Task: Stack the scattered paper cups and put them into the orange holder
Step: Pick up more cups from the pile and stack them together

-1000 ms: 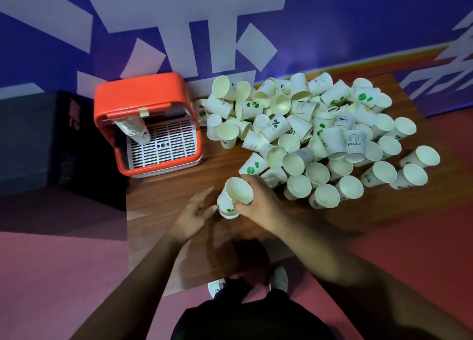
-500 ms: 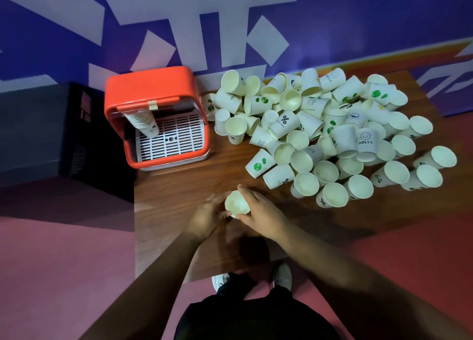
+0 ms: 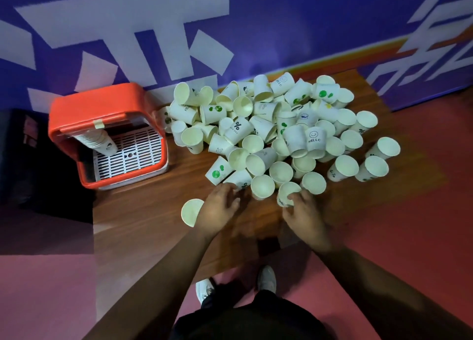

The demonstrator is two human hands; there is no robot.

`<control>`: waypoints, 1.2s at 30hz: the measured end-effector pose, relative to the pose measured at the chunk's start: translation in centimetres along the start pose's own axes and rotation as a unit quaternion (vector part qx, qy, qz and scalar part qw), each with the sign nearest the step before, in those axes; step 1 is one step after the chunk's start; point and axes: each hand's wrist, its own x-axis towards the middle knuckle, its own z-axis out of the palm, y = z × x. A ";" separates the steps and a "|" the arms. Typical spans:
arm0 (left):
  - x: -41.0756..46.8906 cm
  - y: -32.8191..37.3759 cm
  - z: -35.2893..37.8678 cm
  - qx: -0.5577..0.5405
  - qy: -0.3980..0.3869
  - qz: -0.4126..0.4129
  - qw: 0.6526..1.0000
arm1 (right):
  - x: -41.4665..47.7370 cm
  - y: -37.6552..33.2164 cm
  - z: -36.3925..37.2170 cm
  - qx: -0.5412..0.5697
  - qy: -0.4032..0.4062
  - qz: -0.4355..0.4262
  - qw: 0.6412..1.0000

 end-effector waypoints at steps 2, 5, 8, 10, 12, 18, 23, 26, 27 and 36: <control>1.2 1.3 2.1 0.019 -0.015 -0.021 1.000 | 0.3 1.0 -0.1 -0.027 -0.031 0.015 0.999; 2.7 2.2 4.8 0.050 -0.060 -0.044 0.996 | 1.0 1.9 0.1 -0.039 -0.074 0.027 0.996; 3.6 2.1 6.9 0.068 -0.079 -0.072 0.992 | 1.6 2.6 0.3 -0.056 -0.110 0.003 0.992; 3.8 1.7 7.9 0.071 -0.084 -0.086 0.990 | 1.7 3.0 0.3 -0.056 -0.123 -0.005 0.991; 3.7 1.4 8.4 0.073 -0.071 -0.089 0.991 | 1.8 3.4 0.4 -0.051 -0.125 -0.021 0.991; 1.7 1.1 7.7 0.050 0.016 -0.070 0.996 | 1.6 4.3 -0.4 0.005 -0.094 -0.098 0.991; -0.8 1.1 4.0 0.000 0.081 -0.067 0.994 | 2.4 3.0 -2.1 0.126 -0.017 -0.125 0.984; -2.1 1.4 1.1 -0.040 0.130 -0.087 0.987 | 3.5 0.8 -2.5 0.177 0.002 -0.124 0.976; -2.4 1.7 0.1 -0.056 0.141 -0.097 0.984 | 3.9 0.0 -2.5 0.191 0.003 -0.122 0.974; -5.3 -1.9 -6.8 -0.198 0.180 -0.169 0.949 | 5.6 -8.8 -2.8 0.309 -0.107 -0.074 0.942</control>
